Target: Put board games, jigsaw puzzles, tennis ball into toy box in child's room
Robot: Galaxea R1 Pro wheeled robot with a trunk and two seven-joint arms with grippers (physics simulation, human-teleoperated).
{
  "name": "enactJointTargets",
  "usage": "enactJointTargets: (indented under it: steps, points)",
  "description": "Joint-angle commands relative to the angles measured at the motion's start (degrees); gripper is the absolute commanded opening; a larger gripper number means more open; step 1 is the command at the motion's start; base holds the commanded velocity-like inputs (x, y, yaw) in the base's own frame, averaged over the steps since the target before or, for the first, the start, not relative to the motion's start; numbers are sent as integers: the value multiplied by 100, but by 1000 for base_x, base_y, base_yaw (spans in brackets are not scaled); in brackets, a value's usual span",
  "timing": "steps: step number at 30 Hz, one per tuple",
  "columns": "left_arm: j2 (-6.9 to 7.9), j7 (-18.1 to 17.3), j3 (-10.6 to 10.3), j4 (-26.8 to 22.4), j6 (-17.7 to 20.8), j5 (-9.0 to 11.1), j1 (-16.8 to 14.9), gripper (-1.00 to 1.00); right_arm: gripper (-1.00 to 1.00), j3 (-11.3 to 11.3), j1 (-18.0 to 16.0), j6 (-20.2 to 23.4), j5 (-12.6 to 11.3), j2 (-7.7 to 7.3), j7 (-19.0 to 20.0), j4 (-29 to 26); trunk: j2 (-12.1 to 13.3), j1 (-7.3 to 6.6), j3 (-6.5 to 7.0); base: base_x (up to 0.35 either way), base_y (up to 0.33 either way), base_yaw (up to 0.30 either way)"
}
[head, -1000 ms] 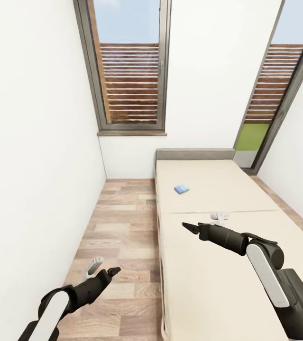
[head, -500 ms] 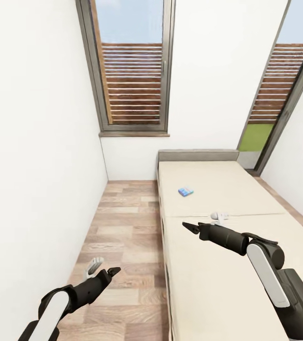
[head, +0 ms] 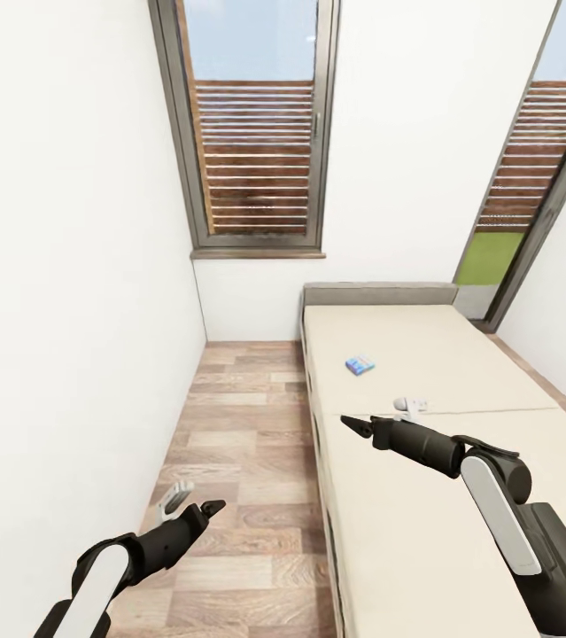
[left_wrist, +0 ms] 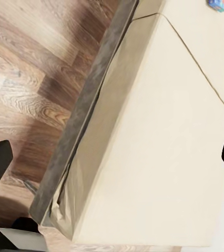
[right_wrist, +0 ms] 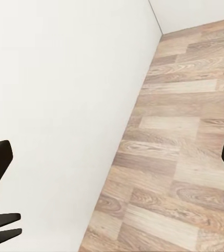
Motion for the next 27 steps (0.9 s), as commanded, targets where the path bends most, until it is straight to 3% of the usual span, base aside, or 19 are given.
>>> enactJointTargets:
  steps: [1,8,27]
  points:
    - [4,55,-8,-7,4,61,-5,100,100,0,-6,19,21,-3,23,-3,-12,4,-12,37,43,0]
    - [4,53,-2,-7,4,62,-6,100,100,-1,-6,19,21,-7,21,-3,-12,4,-12,18,97,0]
    - [3,57,-6,-7,6,63,-7,100,100,-1,-6,19,21,-11,20,0,-12,4,-12,3,220,0]
